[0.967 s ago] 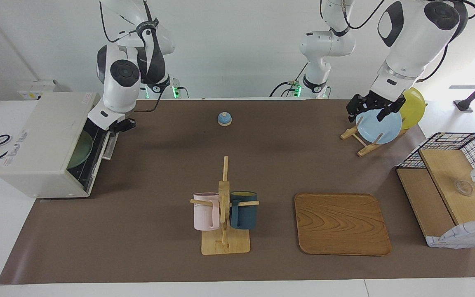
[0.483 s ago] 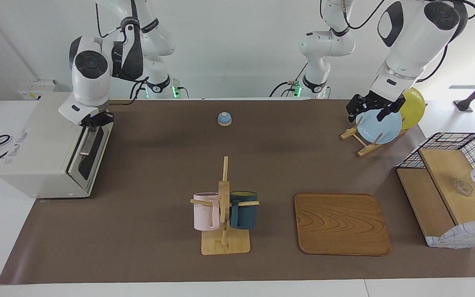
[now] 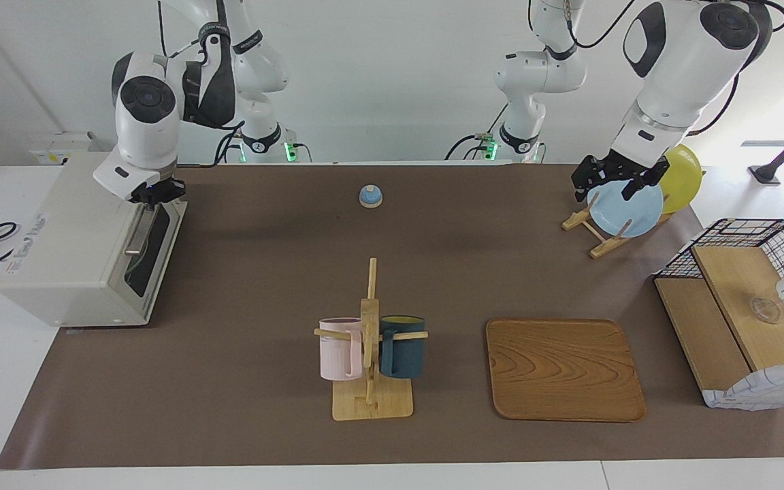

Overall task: Put corn in oven
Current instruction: 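Push the oven door closed with the right gripper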

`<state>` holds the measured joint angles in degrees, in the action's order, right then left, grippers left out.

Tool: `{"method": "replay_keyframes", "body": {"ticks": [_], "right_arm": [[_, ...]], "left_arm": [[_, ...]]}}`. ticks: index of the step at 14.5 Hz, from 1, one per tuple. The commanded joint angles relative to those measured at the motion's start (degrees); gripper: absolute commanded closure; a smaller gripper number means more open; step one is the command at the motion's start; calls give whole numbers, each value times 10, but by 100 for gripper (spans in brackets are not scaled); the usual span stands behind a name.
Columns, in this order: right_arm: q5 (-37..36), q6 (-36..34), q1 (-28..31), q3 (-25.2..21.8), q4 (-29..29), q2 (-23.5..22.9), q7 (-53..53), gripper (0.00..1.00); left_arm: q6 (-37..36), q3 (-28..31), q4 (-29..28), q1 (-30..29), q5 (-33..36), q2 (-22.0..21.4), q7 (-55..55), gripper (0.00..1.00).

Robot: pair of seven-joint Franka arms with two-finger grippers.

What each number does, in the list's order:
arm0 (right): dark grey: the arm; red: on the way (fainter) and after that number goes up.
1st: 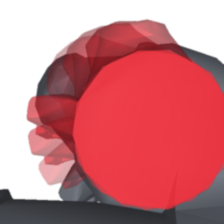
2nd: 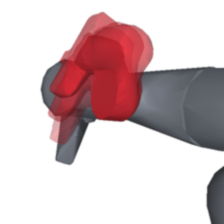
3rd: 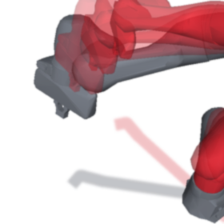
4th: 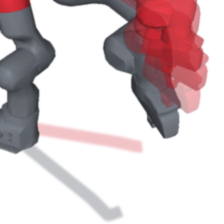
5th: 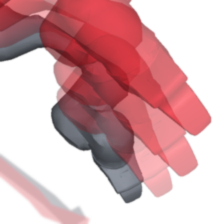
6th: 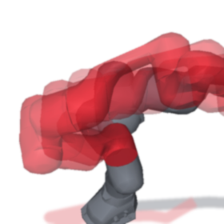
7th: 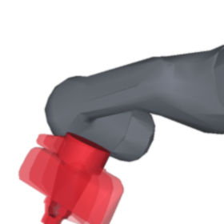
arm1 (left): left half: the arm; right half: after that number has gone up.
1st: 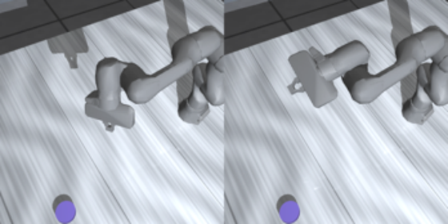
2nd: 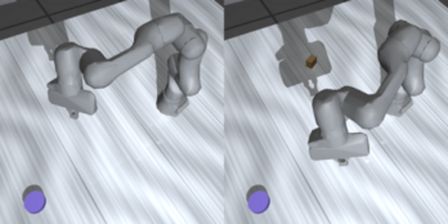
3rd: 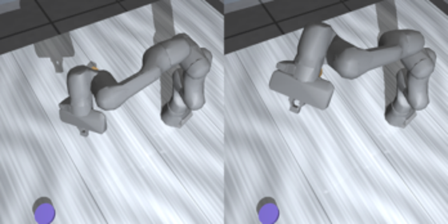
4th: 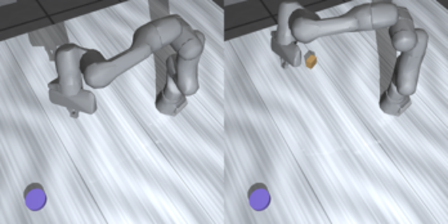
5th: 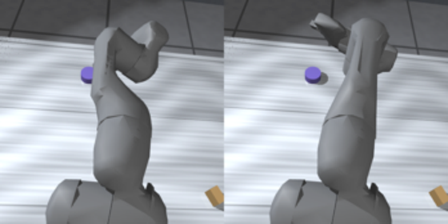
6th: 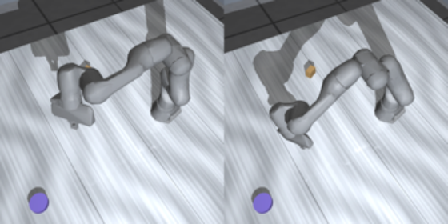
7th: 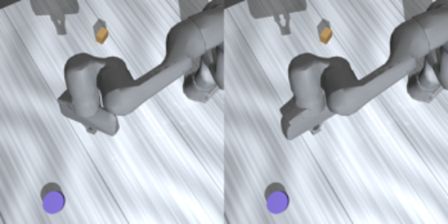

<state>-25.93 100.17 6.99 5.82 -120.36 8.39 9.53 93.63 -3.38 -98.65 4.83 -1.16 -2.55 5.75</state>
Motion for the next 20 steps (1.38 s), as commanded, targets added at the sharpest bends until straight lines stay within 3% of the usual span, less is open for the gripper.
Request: {"method": "replay_keyframes", "body": {"ticks": [1,4,6,7,10,13,14,16,17,20], "right_arm": [[29,-22,-7,4,19,5,15,100],[93,-32,-31,5,42,1,12,100],[153,-46,-41,5,72,-9,10,88],[176,-48,-42,9,86,-15,7,87],[248,-69,-42,42,112,-27,-64,87],[263,-75,-50,99,122,-25,-137,75],[264,-78,-50,104,131,-25,-144,63],[265,-88,-43,104,147,-28,-143,16],[268,-91,-42,101,151,-24,-140,0],[272,-128,-21,96,199,-34,-138,0]], "left_arm": [[-9,-1,-5,-4,10,-11,-1,0],[-9,-1,-5,-4,10,-11,-1,0],[-9,-2,-5,-4,10,-11,-1,0],[-9,-1,-5,-4,10,-11,-1,0],[-9,-1,-5,-4,10,-11,-1,0],[-9,-2,-5,-4,10,-11,-1,0],[-9,-1,-5,-4,10,-11,-1,0],[-9,-1,-5,-4,10,-11,-1,0],[-9,-1,-5,-4,10,-11,-1,0],[-9,-2,-5,-4,10,-11,-1,0]]}}
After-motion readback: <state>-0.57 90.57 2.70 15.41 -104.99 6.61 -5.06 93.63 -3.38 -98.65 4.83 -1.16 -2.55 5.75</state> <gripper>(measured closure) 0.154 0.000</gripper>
